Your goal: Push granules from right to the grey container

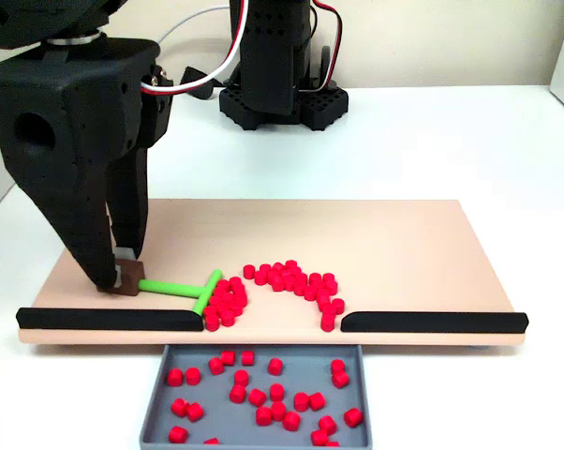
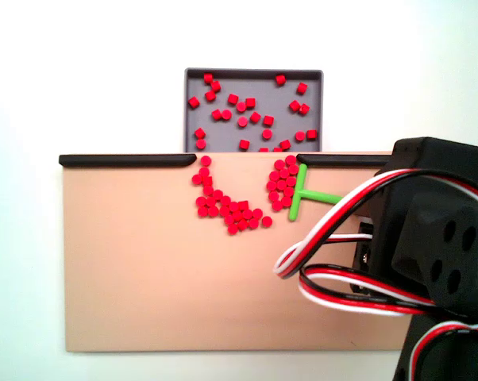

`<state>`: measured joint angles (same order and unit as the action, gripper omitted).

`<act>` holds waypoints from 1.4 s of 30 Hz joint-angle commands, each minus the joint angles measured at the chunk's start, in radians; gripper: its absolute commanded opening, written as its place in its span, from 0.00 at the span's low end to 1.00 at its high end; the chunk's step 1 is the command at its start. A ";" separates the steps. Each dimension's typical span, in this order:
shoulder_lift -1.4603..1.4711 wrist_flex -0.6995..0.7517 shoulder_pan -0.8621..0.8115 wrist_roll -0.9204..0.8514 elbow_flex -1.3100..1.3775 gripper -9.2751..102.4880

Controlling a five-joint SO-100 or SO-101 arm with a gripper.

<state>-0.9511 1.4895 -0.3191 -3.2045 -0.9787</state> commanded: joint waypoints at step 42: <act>-0.009 0.005 0.020 0.153 0.032 0.08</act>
<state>-0.9511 1.4910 -0.2945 -3.0618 -0.9787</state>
